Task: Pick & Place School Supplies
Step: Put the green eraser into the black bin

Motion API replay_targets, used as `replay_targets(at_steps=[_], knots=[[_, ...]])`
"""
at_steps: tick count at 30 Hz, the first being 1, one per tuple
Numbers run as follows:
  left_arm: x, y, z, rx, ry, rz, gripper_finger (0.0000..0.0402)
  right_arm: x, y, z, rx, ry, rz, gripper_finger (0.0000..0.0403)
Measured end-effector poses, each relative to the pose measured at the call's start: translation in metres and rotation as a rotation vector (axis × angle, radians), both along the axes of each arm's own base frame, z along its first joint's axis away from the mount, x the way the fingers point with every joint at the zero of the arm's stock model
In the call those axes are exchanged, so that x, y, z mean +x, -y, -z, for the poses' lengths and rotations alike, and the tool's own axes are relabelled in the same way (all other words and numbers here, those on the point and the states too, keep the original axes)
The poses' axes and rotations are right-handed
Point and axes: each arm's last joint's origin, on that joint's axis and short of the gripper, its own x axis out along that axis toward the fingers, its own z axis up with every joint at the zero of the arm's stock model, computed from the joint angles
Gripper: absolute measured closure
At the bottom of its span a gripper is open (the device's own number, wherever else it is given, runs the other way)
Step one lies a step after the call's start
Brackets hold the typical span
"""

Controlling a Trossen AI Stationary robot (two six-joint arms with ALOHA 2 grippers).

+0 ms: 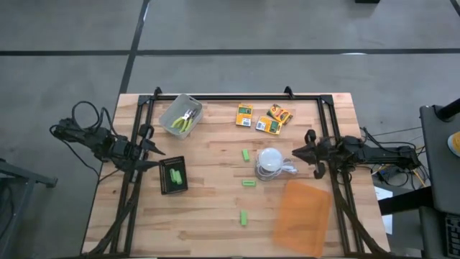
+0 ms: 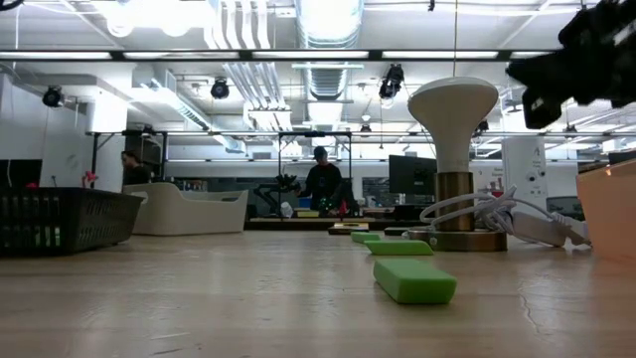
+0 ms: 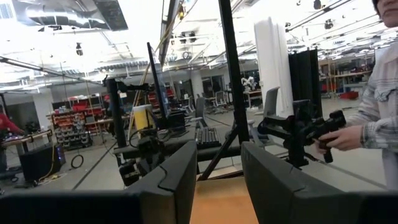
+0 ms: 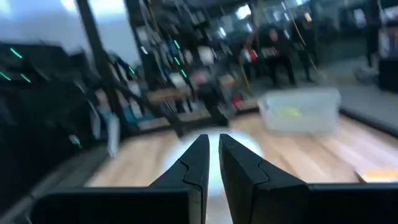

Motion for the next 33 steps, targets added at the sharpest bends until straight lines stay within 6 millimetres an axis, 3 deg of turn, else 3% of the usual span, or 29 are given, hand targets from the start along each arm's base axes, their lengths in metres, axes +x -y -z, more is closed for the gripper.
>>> replay_targets(at_steps=[6,14,18,25,29,33], knots=[[0.000,0.000,0.000,0.000,0.000,0.000,0.0268,-0.006,0.000,-0.031,-0.232,0.207,0.047,0.0367],[0.000,0.000,0.000,0.000,0.000,0.000,0.0268,0.005,0.000,-0.091,-0.223,-0.056,0.032,0.0367],[0.000,0.000,0.000,0.000,0.000,0.000,0.0268,0.030,0.002,-0.116,-0.177,-0.206,0.073,0.0367],[0.000,0.000,0.000,0.000,0.000,0.000,0.0268,0.086,0.003,-0.153,0.179,-0.319,0.161,0.0367],[0.000,0.000,0.000,0.000,0.000,0.001,0.0268,0.120,0.010,-0.165,0.261,-0.489,0.244,0.0367],[0.000,0.000,0.000,0.001,-0.001,0.001,0.0268,0.153,0.021,-0.169,0.458,-0.721,0.349,0.0367]])
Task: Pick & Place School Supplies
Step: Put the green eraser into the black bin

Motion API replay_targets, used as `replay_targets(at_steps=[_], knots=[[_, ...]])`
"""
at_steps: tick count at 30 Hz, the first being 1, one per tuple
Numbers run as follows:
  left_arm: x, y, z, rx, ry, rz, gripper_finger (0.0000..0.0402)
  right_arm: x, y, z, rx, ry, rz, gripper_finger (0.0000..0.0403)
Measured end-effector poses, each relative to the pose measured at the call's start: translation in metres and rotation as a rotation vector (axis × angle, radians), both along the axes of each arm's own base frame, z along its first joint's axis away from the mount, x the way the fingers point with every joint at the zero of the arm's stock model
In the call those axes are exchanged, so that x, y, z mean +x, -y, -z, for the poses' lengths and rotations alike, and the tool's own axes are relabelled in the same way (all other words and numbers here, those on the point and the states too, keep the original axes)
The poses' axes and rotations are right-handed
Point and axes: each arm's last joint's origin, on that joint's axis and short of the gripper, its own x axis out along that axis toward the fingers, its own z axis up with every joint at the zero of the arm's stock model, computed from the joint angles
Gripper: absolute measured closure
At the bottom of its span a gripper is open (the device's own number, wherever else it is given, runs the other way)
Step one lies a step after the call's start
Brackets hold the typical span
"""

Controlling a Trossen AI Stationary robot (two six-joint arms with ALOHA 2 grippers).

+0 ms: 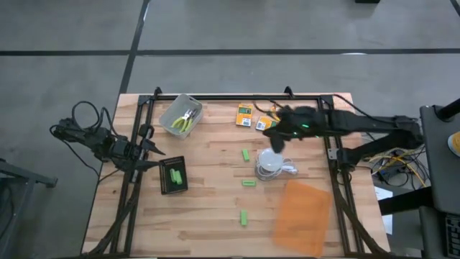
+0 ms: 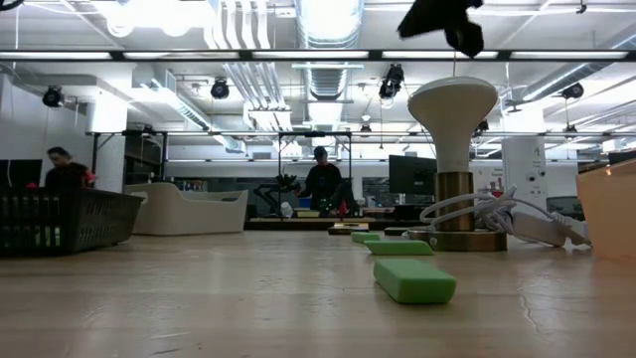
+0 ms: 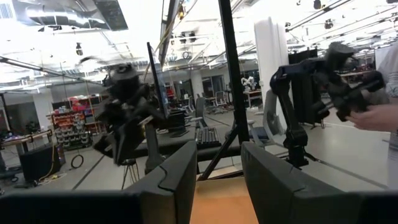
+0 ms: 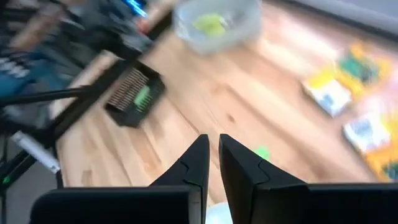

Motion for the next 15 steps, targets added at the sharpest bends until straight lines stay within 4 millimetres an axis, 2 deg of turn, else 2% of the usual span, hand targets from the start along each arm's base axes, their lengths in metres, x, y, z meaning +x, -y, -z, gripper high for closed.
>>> replay_targets(at_steps=[7,11,15], knots=[[0.000,0.000,0.000,0.000,0.000,0.000,0.0268,0.066,0.010,-0.002,0.071,-0.144,-0.008,0.0367],[0.000,0.000,0.000,0.000,-0.001,0.000,0.0268,0.089,0.019,0.004,0.147,-0.239,0.064,0.0366],[0.000,0.000,0.000,0.000,-0.001,0.000,0.0268,0.106,0.030,0.017,0.235,-0.313,0.051,0.0348]])
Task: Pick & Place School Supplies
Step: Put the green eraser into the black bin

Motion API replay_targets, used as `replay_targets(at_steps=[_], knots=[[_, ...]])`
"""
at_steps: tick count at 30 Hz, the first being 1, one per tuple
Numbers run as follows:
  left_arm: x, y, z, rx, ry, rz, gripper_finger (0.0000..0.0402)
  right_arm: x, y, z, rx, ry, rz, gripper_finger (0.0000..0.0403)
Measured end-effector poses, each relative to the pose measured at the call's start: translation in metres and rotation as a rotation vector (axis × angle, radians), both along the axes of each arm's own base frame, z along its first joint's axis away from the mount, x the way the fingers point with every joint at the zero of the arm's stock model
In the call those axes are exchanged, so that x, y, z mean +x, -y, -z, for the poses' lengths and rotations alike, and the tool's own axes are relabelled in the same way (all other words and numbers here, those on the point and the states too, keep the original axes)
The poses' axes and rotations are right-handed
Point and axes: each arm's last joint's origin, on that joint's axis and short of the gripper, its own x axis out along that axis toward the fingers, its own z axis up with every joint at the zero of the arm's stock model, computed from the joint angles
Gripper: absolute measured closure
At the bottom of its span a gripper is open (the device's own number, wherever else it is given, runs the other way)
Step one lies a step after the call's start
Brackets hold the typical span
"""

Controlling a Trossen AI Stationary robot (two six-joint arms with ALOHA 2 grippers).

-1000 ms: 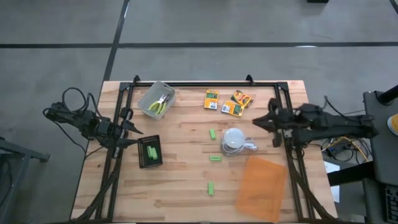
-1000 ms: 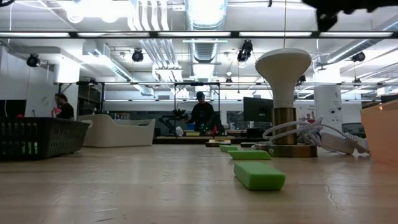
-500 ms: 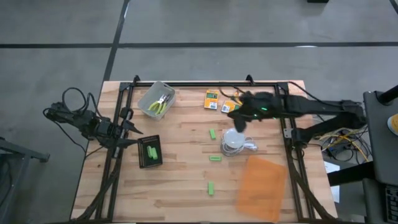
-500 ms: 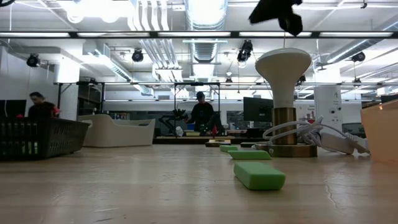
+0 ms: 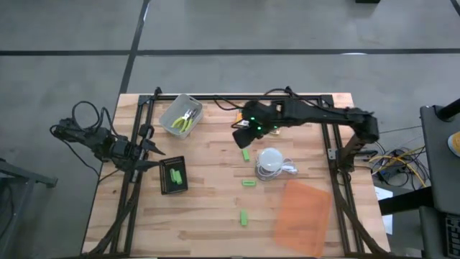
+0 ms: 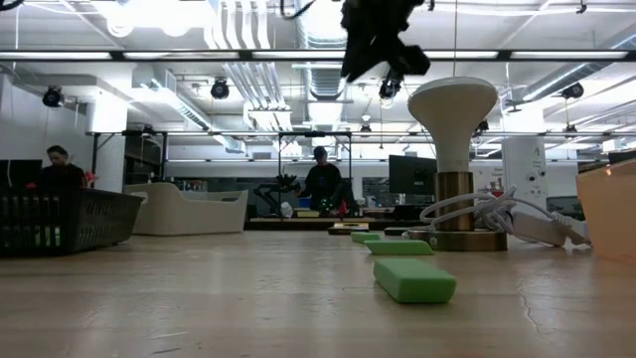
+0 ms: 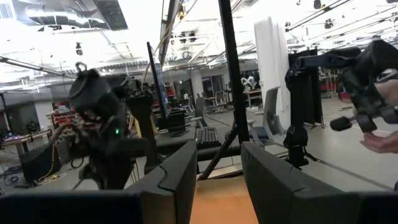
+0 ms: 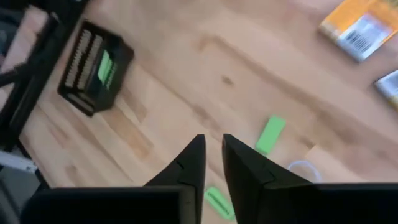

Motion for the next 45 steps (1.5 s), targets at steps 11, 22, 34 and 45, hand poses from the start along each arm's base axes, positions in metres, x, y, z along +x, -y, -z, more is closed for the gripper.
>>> replay_targets(at_steps=[11,22,34,45], knots=[[0.000,0.000,0.001,0.002,-0.006,0.000,0.0268,0.020,0.020,0.039,0.087,-0.096,0.021,0.0245],[0.000,0.000,0.001,0.003,-0.008,0.000,0.0268,0.038,0.033,0.089,0.046,-0.257,0.068,0.0216],[0.000,0.000,0.001,0.006,-0.014,0.000,0.0268,0.048,0.026,0.141,0.139,-0.438,0.056,0.0236],[0.000,0.000,0.001,0.006,-0.013,0.000,0.0268,0.052,0.020,0.153,0.165,-0.455,0.054,0.0231]])
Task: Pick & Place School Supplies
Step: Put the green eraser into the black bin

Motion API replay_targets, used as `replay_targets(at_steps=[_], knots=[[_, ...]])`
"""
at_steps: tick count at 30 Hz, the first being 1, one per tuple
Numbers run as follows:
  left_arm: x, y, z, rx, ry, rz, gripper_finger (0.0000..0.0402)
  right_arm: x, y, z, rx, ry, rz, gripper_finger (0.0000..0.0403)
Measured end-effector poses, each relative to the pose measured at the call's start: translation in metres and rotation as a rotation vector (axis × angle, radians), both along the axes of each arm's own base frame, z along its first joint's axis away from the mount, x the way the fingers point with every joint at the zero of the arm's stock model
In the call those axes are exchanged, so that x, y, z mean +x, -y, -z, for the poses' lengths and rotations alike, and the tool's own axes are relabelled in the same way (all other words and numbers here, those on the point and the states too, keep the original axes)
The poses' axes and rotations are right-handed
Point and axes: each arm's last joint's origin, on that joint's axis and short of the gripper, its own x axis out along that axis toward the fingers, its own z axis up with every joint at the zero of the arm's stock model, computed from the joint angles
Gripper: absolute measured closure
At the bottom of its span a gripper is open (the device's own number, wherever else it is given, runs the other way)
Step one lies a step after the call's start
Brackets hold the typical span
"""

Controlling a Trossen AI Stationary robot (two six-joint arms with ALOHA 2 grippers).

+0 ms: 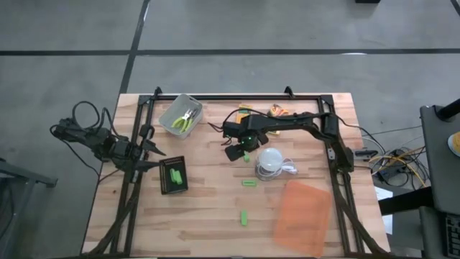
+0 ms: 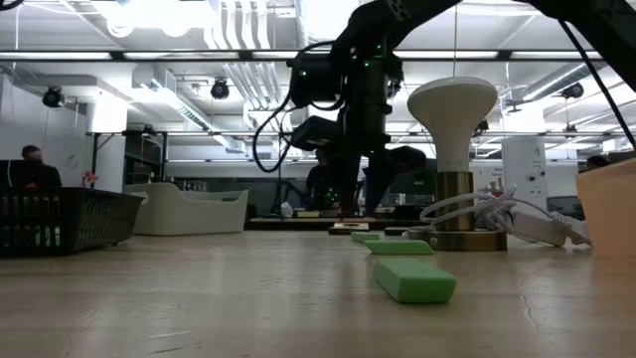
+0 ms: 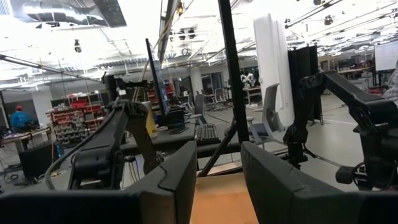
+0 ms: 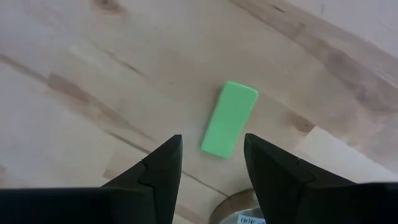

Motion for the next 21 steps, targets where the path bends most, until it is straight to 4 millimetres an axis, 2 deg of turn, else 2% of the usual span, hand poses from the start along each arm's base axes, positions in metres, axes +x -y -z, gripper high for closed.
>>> replay_targets(at_steps=[10,21], knots=[[0.000,0.000,0.000,-0.001,0.002,0.000,0.0268,0.005,0.000,0.014,0.051,-0.008,0.017,0.0207],[0.000,0.000,0.000,-0.001,0.002,0.000,0.0268,0.001,0.001,0.018,0.029,-0.045,0.065,0.0209]])
